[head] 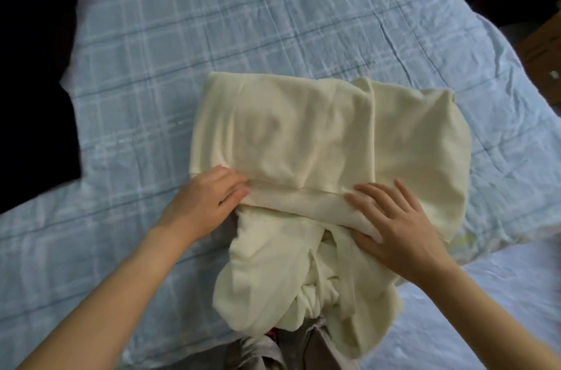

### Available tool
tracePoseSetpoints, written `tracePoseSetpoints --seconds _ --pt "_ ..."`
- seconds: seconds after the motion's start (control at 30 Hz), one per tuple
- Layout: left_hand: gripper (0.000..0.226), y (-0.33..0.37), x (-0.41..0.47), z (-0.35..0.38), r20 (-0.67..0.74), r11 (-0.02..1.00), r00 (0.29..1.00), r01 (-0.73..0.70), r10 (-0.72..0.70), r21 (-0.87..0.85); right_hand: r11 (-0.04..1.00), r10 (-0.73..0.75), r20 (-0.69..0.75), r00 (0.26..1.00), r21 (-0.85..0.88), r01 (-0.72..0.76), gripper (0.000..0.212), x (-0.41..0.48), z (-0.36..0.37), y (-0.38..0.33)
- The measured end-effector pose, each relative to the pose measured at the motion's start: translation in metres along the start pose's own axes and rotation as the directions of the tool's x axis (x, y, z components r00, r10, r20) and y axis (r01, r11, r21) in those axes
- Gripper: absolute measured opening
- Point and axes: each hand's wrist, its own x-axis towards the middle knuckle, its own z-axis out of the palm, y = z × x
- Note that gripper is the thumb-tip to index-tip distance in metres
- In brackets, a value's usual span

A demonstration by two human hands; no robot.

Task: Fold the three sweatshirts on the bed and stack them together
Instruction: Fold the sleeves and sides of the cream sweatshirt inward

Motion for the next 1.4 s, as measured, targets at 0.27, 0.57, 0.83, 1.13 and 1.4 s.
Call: tracePoseSetpoints --seconds 0.27,0.57,0.83,1.13,1.4 --pt "0.035 0.061 0.068 0.005 -0.234 0.972 0.96 -0.107 0.155 0.208 0.96 0.135 -0.099 0.986 0.26 -0.105 0.047 0.02 -0.03 0.004" --pt "0.063 0.052 0.157 0.066 0.048 0.901 0.996 0.047 -0.075 0.432 0.873 0.484 -0.042 0.874 -0.046 -0.485 0.06 0.067 -0.003 0.1" --pt "0.064 0.084 0.17 0.067 -0.106 0.969 0.993 0.068 -0.043 0.238 0.632 0.75 -0.196 0.631 0.49 -0.6 0.046 0.04 -0.035 0.155" --pt "0.058 0.203 0.234 0.116 -0.015 0.963 0.982 -0.183 0.189 0.2 0.491 0.797 -0.181 0.576 0.75 -0.443 0.013 0.062 -0.047 0.187" --pt "0.058 0.189 0.239 0.115 -0.025 0.975 0.986 -0.161 0.167 0.155 0.702 0.706 -0.263 0.658 0.385 -0.599 0.044 0.071 -0.039 0.16"
